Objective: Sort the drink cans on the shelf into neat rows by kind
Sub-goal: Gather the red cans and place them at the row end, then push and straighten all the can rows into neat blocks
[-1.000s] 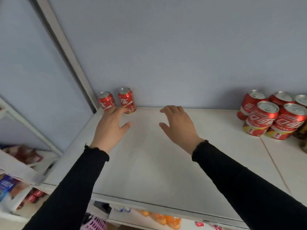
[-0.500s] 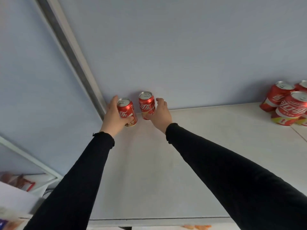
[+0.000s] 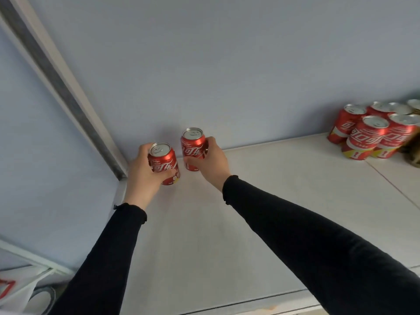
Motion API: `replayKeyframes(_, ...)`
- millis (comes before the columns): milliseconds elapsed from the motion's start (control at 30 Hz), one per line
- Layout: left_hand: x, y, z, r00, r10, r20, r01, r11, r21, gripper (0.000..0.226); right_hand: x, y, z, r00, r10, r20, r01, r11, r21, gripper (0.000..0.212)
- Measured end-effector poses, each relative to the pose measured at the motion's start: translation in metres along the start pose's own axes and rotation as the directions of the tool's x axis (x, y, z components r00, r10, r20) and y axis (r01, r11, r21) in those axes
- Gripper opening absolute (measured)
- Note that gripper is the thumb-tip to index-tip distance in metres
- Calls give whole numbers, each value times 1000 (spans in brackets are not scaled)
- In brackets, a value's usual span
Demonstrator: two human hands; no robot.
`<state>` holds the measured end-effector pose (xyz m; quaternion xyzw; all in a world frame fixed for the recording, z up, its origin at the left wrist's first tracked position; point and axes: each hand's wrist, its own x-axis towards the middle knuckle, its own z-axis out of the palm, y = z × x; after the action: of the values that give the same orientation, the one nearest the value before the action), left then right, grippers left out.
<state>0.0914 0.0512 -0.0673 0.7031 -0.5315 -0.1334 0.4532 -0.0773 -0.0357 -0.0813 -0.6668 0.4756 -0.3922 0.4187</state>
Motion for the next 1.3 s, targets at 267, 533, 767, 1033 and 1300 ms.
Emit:
replayKeyframes(267,-33,96,81,976,157,151,-140,984,-114,77,-72,17,-158,976,-10,-217,0,999,-43,62)
replayKeyframes(533,-82,208,205,888,301,347,-228,944,-237,74,-127,75,-326,911,17,-412,-111,972,-206,66)
replayKeyframes(767,-116,284,316,888,278,367,-235,959,-159,72,-126,139,-447,915,53,-401,-162,956,-243,66)
replayKeyframes(1033,-120,320,376,960,150,237,-152,988,-7,77,-95,164,-482,970,36,-242,-92,970,-226,71)
replayKeyframes(1300,-119,331,392,972,101,212,-108,994,21,80,-94,174,-478,968,-64,-244,18,982,-186,74)
